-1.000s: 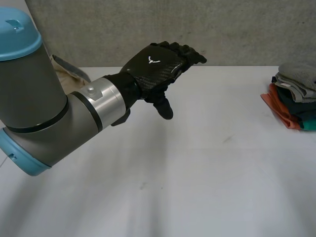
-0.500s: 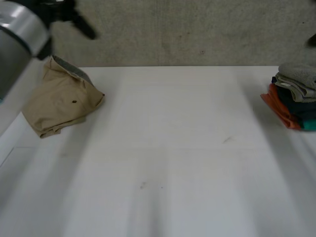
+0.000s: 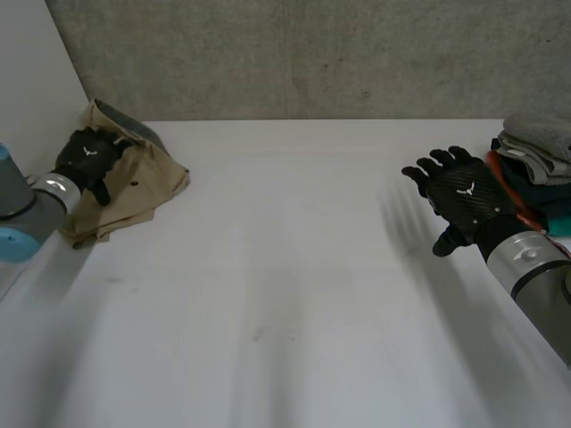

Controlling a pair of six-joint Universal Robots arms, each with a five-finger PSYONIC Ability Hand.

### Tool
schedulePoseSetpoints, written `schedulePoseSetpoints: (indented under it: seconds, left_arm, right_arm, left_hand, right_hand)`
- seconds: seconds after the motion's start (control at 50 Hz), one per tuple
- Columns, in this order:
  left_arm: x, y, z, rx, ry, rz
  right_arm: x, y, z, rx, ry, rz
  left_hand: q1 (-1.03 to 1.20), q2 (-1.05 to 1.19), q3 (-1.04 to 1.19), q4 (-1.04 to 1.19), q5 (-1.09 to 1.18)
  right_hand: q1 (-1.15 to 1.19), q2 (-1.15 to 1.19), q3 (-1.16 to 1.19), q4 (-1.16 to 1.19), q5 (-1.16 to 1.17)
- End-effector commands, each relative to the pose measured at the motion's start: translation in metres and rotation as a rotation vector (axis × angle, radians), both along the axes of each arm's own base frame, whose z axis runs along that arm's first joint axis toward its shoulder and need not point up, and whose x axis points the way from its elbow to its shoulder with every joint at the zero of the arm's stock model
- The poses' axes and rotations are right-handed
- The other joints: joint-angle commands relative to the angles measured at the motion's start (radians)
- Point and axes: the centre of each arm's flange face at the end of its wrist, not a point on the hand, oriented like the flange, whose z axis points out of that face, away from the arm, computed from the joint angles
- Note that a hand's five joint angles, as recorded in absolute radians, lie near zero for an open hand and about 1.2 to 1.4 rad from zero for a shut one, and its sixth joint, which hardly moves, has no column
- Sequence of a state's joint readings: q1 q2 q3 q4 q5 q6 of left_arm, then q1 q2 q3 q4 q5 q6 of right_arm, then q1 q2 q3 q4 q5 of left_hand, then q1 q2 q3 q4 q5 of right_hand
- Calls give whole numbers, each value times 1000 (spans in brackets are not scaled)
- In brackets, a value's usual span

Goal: Fold the laundry.

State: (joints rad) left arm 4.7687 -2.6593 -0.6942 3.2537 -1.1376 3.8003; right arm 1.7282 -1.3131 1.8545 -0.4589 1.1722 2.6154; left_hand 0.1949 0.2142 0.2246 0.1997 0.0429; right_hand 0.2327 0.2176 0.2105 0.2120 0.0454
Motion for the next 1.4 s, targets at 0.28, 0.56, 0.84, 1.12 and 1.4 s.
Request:
schedulePoseSetpoints:
  seconds: [0.28,0.56,0.84,1.12,1.4]
  left_arm:
    - [-15,24,1,172,16,60]
    - [-12,36,-4,232,23,94]
    - [-8,39,16,225,85,119]
    - [5,27,-10,232,74,146]
    - [-1,22,-2,178,65,199]
  right_arm:
    - [-2,-3,-19,43,25,-5]
    - [-3,-5,-25,54,31,-9]
    - [-3,-5,-29,59,44,-6]
    - [-2,-5,-30,61,45,-5]
    - [-4,-5,-30,62,46,-16]
  left_hand:
    - [136,117,106,131,114]
    - [162,143,133,158,140]
    - [183,164,153,178,160]
    - [265,246,235,260,242]
    - [1201,1182,1172,1197,1179]
  right_hand:
    - [-58,-43,-36,-37,-45]
    - [-58,-43,-36,-37,-45]
    - [-58,-43,-36,-37,-45]
    - [-58,-43,-36,-37,-45]
    - [-58,-43,-36,-37,-45]
